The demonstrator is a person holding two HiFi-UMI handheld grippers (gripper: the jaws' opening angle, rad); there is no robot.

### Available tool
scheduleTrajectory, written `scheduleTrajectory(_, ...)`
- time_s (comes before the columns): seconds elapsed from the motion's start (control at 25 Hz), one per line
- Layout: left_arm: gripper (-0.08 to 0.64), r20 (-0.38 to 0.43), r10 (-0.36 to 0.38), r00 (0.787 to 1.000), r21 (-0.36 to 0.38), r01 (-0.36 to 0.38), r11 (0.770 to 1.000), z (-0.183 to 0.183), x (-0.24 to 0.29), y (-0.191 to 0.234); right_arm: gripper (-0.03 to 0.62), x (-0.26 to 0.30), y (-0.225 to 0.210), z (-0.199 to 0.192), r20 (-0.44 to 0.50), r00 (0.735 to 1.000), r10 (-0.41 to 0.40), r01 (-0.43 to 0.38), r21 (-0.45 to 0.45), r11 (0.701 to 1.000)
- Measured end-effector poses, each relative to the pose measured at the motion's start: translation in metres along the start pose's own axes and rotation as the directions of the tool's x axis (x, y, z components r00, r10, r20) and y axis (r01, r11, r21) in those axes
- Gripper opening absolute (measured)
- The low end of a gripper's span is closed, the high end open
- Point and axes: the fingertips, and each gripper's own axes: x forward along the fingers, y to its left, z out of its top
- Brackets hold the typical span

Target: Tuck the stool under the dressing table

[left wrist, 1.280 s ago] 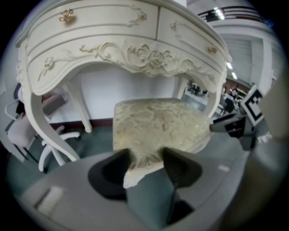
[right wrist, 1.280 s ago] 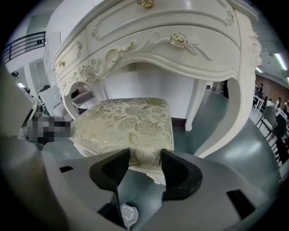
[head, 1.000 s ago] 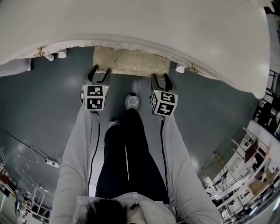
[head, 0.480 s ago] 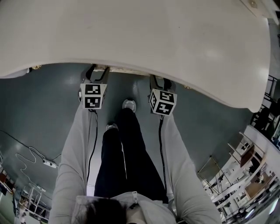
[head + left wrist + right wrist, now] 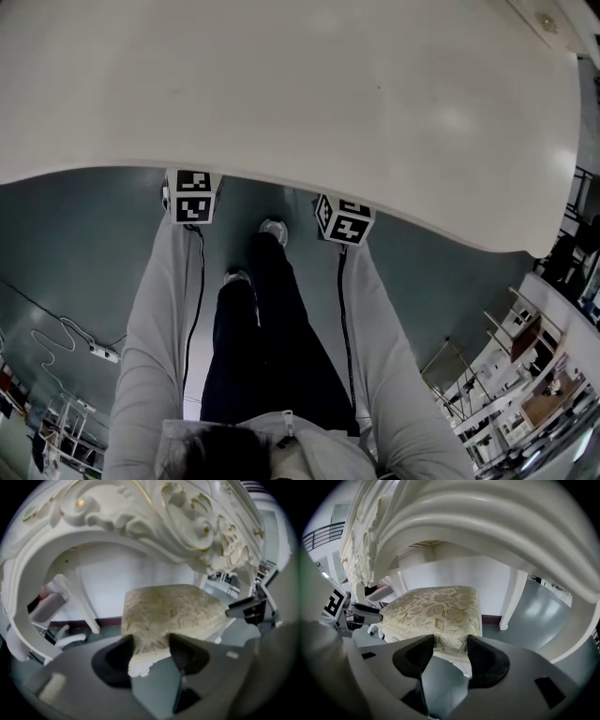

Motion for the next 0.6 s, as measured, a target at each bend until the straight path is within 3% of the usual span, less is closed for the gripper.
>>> scheduleTrajectory(0.16, 0.249, -0.005, 0.007, 1.0, 0.006, -0.007, 1.0, 0.0, -0.002, 0.001, 0.23, -0.002, -0.001, 0.002, -0.011, 1.0, -0.002, 0.003, 0.014, 1.0)
scheduleTrajectory(0.28, 0.228, 0.013, -0.003, 1.0, 0.054, 0.002, 0.999, 0.006, -0.007, -0.004, 0.223, -0.006, -0.002, 0.002, -0.015, 1.0, -0.011, 0.011, 0.019, 1.0)
scheduleTrajectory(0.52, 0.125, 0.042, 0.017, 0.999, 0.062, -0.019, 0.998, 0.016, -0.026, -0.007, 0.014, -0.026, 0.009, 0.012, -0.001, 1.0, 0.023, -0.023, -0.007, 1.0)
scheduleTrajectory(0.6, 0.06, 0.047, 0.032, 0.998, 0.067, -0.035, 0.997, 0.017, -0.035, -0.007, 0.002, -0.035, 0.017, 0.014, 0.003, 0.999, 0.043, -0.043, -0.01, 0.999)
